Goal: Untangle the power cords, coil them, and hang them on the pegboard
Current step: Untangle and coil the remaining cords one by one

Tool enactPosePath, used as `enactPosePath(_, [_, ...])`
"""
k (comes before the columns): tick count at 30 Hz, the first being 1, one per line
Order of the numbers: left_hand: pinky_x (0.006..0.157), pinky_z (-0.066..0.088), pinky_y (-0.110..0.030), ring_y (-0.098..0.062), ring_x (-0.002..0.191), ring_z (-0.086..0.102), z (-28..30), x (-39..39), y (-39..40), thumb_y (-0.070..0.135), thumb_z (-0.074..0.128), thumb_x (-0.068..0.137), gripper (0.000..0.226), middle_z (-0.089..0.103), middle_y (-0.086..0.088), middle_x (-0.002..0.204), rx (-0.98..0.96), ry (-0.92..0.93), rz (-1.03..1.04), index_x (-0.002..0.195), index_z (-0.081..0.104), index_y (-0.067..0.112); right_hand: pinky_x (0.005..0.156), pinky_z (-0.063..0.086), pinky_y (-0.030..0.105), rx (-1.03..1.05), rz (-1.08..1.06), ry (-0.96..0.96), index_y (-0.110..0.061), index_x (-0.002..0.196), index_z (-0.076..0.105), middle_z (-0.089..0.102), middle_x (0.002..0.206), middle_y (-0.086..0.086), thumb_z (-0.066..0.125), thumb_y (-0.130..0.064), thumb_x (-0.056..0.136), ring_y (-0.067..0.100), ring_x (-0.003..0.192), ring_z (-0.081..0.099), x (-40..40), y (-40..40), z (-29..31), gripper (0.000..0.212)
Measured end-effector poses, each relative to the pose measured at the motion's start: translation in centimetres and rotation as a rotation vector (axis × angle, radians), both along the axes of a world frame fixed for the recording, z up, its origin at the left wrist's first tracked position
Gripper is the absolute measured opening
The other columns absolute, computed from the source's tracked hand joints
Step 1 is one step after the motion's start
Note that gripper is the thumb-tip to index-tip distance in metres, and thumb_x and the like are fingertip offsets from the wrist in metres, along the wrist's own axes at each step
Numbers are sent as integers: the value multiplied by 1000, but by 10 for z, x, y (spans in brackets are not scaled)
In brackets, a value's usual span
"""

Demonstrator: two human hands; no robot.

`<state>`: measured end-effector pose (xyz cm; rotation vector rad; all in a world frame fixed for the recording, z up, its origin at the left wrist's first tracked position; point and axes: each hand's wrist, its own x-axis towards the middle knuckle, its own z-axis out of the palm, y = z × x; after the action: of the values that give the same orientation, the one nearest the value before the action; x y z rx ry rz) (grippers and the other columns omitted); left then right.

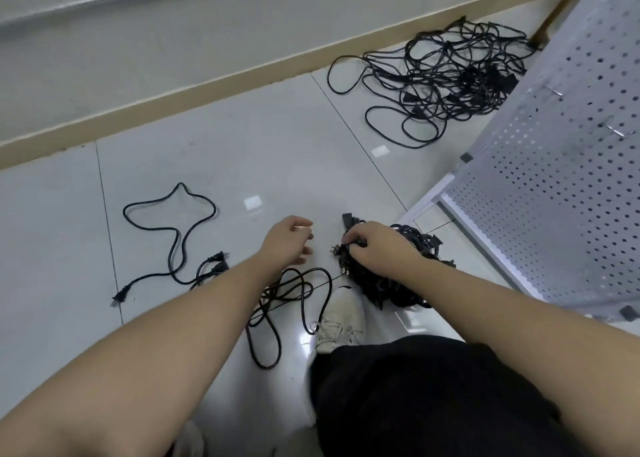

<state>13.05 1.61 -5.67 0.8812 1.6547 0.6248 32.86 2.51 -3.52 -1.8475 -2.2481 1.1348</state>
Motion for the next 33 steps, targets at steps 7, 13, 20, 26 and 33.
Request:
enactPosePath(7, [63, 54, -32, -20, 77, 64, -54, -85, -46, 8, 53, 98, 24, 65, -6, 97, -87, 83, 69, 119, 62, 14, 98, 47, 31, -148, 199, -37, -26, 136, 58, 57, 140, 1, 55, -19, 96, 19, 124, 56, -77, -13, -38, 41])
enactPosePath(13, [86, 52, -33, -19, 94, 60, -112, -114, -60, 6, 50, 94, 34, 65, 1, 114, -117, 269, -179, 118, 63, 25, 102, 42, 28, -222, 320, -177, -25, 145, 50, 50, 150, 0, 55, -16, 94, 21, 133, 49, -117, -2, -91, 52])
enactPosePath(20, [99, 44, -33, -24, 122, 56, -152, -108, -61, 23, 57, 100, 39, 56, -3, 137, 23, 401, -284, 138, 56, 16, 96, 46, 33, -298, 492, -336, -25, 137, 57, 62, 136, 4, 52, -30, 102, 27, 123, 57, -129, 10, -140, 36])
enactPosePath(26, [80, 44, -30, -19, 97, 53, -187, -107, -95, 38, 80, 84, 47, 42, 2, 116, -12, 436, -127, 113, 52, 13, 85, 44, 30, -170, 227, -76, -25, 126, 65, 70, 119, -1, 50, -35, 105, 21, 109, 62, -119, 12, -136, 28])
enactPosePath(33, [101, 50, -37, -26, 126, 57, -185, -94, -92, 30, 59, 95, 55, 60, -4, 142, -330, 447, -515, 148, 45, 27, 95, 50, 32, -198, 240, -84, -32, 118, 69, 72, 110, -9, 57, -41, 100, 14, 104, 65, -101, 8, -122, 23])
